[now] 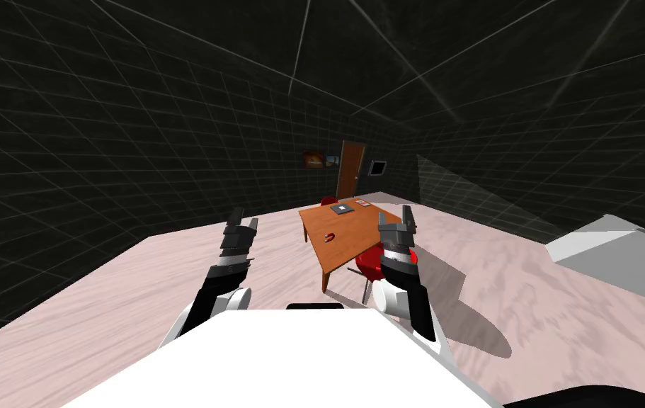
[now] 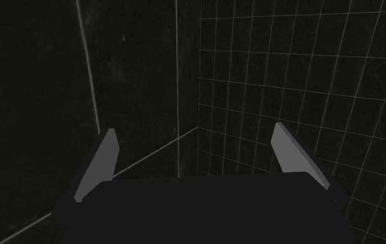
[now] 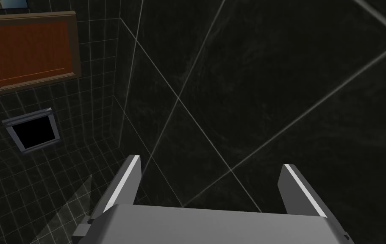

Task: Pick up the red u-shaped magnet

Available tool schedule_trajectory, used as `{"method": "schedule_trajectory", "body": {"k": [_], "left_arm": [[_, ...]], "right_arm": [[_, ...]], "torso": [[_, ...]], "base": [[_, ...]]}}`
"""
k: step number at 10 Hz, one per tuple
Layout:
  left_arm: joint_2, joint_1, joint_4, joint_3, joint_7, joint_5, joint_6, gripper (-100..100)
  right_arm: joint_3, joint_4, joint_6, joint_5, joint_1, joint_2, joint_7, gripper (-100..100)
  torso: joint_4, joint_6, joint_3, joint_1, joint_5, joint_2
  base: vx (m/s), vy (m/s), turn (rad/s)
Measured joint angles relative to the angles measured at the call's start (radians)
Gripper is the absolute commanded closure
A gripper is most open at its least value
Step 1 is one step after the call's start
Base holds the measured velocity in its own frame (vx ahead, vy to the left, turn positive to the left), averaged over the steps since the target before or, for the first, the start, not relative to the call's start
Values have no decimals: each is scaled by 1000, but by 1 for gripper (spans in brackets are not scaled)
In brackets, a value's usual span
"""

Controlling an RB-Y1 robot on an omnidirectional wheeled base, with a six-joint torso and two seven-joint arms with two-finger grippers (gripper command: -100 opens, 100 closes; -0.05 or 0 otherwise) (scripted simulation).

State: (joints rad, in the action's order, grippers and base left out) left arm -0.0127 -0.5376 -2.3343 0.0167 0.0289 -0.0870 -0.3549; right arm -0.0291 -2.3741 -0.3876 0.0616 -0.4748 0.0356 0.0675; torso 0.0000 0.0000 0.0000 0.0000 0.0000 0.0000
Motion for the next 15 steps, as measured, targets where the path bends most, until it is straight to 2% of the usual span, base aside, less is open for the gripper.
{"method": "schedule_trajectory", "body": {"k": [3, 6, 8, 10, 11, 13, 15], "left_arm": [[0, 0, 0, 0, 0, 0, 0, 0], [0, 0, 0, 0, 0, 0, 0, 0], [0, 0, 0, 0, 0, 0, 0, 0], [0, 0, 0, 0, 0, 0, 0, 0], [0, 0, 0, 0, 0, 0, 0, 0], [0, 0, 0, 0, 0, 0, 0, 0], [0, 0, 0, 0, 0, 0, 0, 0]], "right_arm": [[24, 47, 20, -56, 44, -64, -4, -100], [53, 128, 46, -135, 106, -136, -6, -100], [91, 179, 80, -205, 146, -178, -14, -100], [103, 231, 90, -250, 178, -208, -15, -100], [110, 255, 104, -277, 194, -243, -11, -100], [129, 317, 128, -328, 241, -268, -15, -100], [154, 364, 156, -384, 270, -302, -21, -100]], "torso": [[0, 0, 1, 0, 0, 2], [1, 0, 2, 0, 0, 3], [1, 0, 2, -1, 0, 3], [0, 0, 1, -1, 0, 2], [1, 0, 1, -1, 0, 2], [0, 0, 1, -1, 0, 2], [0, 1, 1, -1, 0, 2]], "base": [[-39, 1, 136], [-53, -1, 186], [-43, -10, 181], [-39, 1, 199], [-36, -7, 113], [-42, -6, 278], [-33, -9, 120]]}}
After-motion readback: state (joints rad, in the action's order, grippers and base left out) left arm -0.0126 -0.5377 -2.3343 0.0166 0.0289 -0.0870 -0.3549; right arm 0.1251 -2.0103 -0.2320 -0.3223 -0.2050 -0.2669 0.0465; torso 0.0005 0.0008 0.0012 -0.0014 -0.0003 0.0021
